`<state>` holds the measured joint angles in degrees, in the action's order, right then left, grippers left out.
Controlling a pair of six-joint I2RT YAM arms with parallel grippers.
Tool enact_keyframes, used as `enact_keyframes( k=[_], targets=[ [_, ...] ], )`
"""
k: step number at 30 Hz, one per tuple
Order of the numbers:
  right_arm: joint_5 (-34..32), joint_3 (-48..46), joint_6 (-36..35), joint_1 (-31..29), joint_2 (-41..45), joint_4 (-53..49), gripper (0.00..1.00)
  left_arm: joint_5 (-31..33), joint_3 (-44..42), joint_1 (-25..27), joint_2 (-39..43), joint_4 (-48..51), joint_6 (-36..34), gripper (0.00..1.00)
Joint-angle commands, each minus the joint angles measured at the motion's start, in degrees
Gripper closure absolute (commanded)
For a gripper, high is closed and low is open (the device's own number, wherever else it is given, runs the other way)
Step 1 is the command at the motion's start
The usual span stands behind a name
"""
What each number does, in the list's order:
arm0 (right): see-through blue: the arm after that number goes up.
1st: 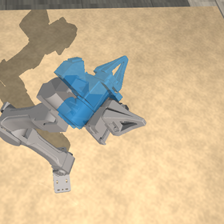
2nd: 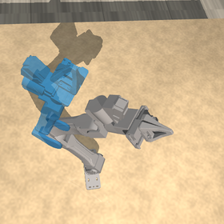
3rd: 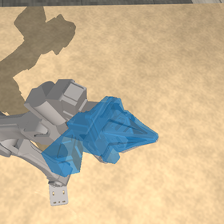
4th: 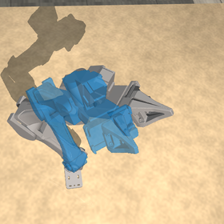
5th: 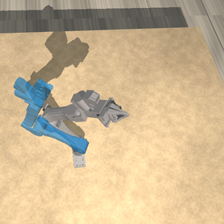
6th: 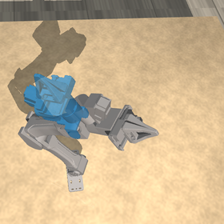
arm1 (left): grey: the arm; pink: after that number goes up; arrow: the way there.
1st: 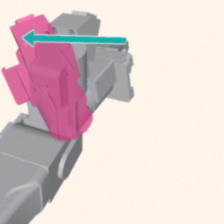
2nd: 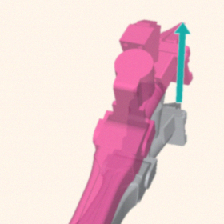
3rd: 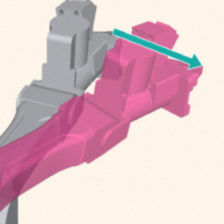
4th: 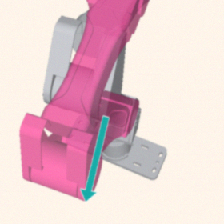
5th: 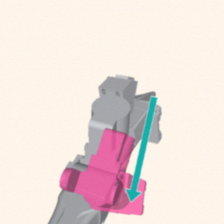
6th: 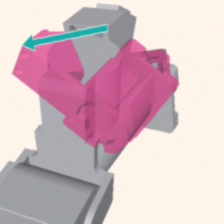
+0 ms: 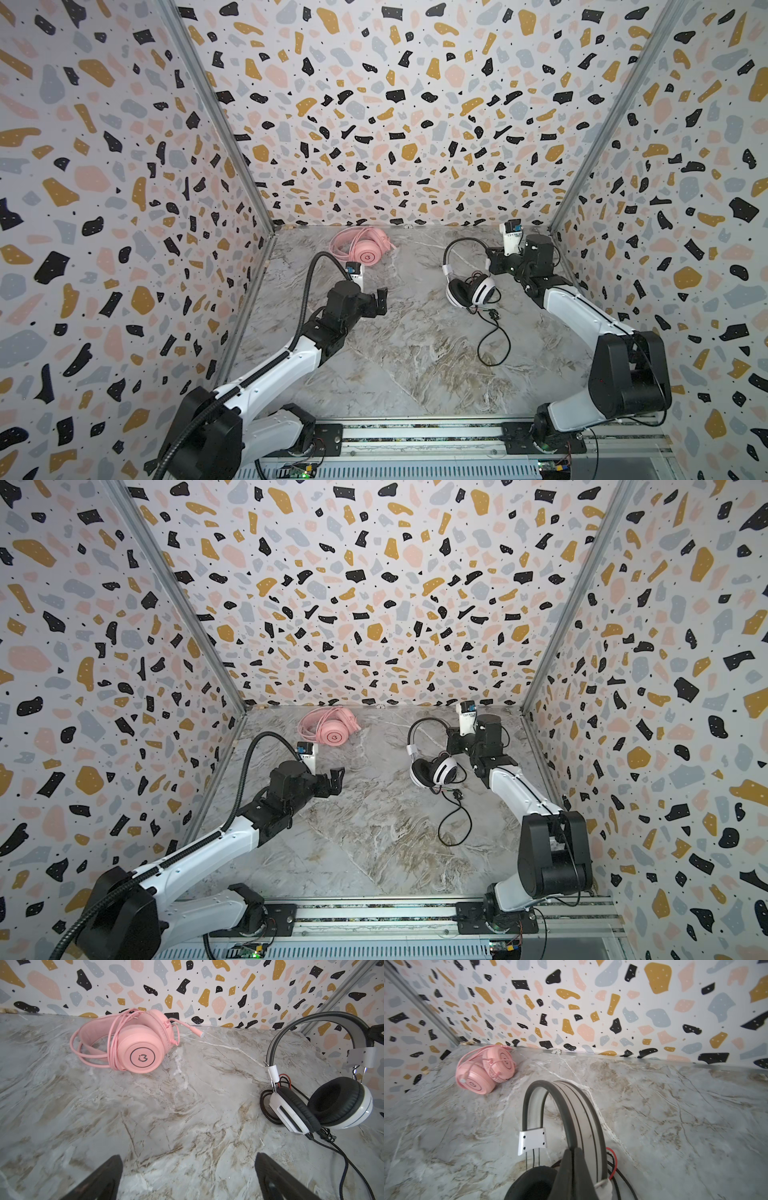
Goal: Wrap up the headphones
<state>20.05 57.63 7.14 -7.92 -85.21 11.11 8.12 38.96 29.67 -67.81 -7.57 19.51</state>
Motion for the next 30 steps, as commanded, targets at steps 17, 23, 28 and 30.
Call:
enact_keyframes(
  k=[17,23,28,30],
  targets=[
    [14.22,-1.16,-0.46,-10.45,8.59,0.75,0.99,-14.54,28.67,0.08,-26.43,3.14,-15.77,0.00],
    [17.68,1.69,-1.40,-11.30,7.92,-2.81,0.99,-12.86,32.82,1.47,-27.99,6.52,-19.21,0.01],
    [19.79,3.01,-2.29,-12.76,6.87,-4.73,0.99,-10.96,34.19,2.96,-28.35,8.08,-21.08,0.07],
    [19.80,3.36,-2.55,-13.27,6.09,-5.28,0.99,-11.15,34.12,3.41,-28.13,7.93,-21.26,0.10]
  ],
)
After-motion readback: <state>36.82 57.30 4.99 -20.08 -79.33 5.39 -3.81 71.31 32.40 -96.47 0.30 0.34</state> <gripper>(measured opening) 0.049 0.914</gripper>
